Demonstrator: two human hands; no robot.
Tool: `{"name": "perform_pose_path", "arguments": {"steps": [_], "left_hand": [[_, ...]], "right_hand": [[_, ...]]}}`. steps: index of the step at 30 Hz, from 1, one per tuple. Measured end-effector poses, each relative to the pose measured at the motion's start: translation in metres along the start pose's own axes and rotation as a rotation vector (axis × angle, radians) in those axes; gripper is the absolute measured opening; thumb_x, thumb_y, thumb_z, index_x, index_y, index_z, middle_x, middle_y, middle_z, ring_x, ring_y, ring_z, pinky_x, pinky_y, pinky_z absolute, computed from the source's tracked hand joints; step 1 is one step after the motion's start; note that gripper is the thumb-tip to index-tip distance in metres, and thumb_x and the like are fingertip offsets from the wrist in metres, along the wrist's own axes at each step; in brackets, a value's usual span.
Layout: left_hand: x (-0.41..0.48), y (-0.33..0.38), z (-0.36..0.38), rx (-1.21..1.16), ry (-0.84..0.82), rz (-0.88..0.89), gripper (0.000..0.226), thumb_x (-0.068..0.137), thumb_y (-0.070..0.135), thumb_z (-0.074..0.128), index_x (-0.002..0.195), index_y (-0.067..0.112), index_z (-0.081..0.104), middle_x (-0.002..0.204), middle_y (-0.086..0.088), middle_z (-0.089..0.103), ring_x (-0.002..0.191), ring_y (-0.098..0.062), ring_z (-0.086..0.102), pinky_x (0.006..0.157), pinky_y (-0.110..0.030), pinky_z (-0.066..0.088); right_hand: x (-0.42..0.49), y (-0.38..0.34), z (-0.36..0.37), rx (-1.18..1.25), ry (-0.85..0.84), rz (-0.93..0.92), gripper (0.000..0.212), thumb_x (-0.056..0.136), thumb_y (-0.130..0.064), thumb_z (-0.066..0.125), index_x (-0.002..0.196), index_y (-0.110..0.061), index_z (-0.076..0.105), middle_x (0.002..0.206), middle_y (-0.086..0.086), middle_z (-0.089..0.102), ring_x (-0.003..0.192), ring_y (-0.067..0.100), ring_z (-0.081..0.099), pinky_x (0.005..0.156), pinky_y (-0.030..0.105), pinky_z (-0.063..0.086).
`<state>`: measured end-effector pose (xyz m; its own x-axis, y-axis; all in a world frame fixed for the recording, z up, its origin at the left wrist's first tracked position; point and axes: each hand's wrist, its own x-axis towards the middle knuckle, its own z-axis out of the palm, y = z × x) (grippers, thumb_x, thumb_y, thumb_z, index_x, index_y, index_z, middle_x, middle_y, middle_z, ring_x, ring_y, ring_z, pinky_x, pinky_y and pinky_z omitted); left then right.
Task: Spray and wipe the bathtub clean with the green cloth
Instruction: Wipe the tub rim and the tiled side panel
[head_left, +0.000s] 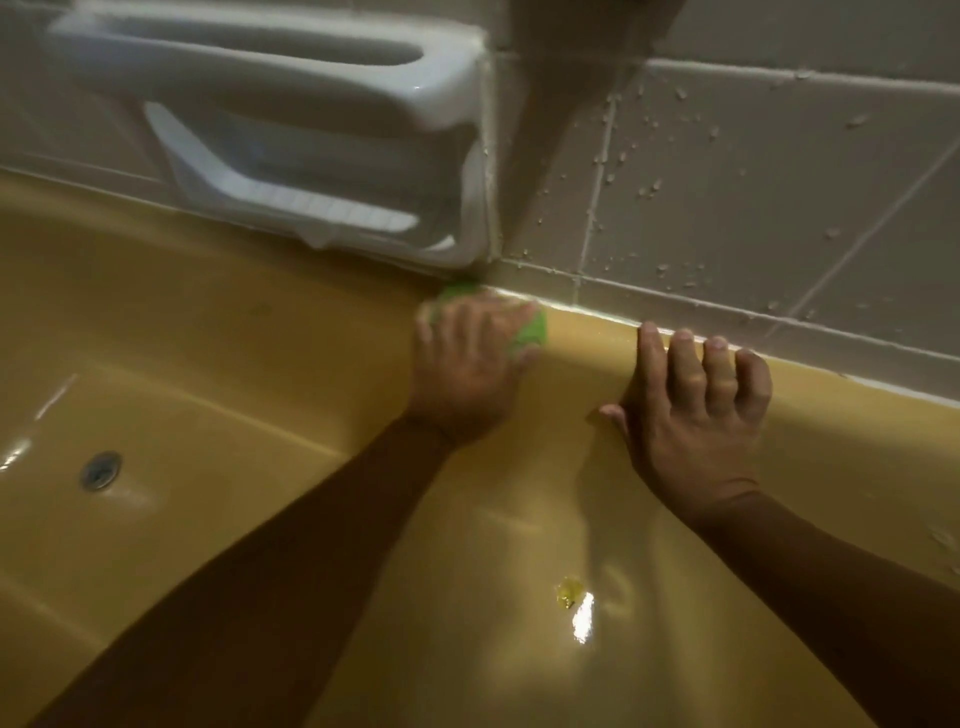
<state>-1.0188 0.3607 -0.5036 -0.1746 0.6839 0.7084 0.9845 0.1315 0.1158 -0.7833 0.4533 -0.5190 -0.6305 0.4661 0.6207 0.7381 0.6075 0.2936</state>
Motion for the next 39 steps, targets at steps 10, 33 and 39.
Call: {"name": "perform_pose_path", "arguments": {"steps": [10,33,39], "left_hand": [[0.006,0.002,-0.005,-0.053,0.013,0.209,0.038,0.099,0.044,0.056,0.127,0.021,0.067,0.116,-0.008,0.07,0.111,-0.033,0.062,0.101,-0.053,0.038],[0.0,-0.202,-0.043,0.057,0.028,-0.016,0.032,0.103,0.044,0.046,0.12,0.017,0.048,0.102,-0.019,0.061,0.095,-0.034,0.043,0.096,-0.056,0.04],[-0.001,-0.252,-0.052,0.09,0.035,-0.083,0.035,0.104,0.044,0.044,0.115,0.013,0.054,0.098,-0.019,0.057,0.093,-0.037,0.052,0.098,-0.059,0.042]], "right_hand": [[0.031,-0.064,0.01,0.017,0.02,-0.011,0.076,0.106,-0.049,0.042,0.158,0.004,0.029,0.152,0.026,0.029,0.14,0.046,0.029,0.12,0.063,0.02],[0.111,-0.221,0.018,0.011,0.005,0.033,0.098,0.099,-0.069,0.048,0.159,0.004,0.024,0.149,0.028,0.031,0.138,0.046,0.031,0.118,0.064,0.023],[0.129,-0.263,0.028,-0.085,0.042,0.107,0.112,0.09,-0.083,0.047,0.159,0.002,0.027,0.147,0.026,0.03,0.138,0.043,0.027,0.12,0.063,0.017]]}}
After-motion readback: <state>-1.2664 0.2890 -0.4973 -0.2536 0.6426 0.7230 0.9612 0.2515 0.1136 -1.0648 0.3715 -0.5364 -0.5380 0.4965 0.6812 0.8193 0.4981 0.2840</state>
